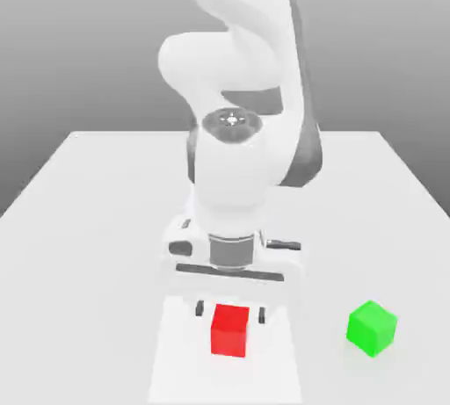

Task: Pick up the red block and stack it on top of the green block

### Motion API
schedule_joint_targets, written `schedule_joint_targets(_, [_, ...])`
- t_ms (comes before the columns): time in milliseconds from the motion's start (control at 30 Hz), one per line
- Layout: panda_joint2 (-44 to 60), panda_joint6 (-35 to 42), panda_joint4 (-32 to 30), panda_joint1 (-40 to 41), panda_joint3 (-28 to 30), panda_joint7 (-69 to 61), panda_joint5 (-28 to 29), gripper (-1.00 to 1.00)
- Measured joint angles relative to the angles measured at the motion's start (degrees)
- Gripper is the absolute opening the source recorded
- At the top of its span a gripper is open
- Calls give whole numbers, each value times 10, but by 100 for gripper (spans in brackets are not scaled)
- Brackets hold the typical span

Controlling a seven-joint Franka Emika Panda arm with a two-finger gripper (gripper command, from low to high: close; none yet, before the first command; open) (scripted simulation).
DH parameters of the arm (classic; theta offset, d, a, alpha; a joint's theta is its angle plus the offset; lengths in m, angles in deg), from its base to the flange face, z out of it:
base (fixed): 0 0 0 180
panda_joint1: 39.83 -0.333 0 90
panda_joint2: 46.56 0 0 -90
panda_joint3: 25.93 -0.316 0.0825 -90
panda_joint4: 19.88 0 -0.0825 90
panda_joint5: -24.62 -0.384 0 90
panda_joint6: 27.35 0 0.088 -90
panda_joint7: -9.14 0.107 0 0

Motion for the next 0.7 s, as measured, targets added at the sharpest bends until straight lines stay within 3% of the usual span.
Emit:
schedule_joint_targets(233, [0, 0, 0, 1, 0, 2, 2, -100])
schedule_joint_targets(433, [-109, 93, -15, 3, -10, -7, -10, -100])
schedule_joint_targets(700, [-125, 177, 51, -188, -106, 68, -5, -100])
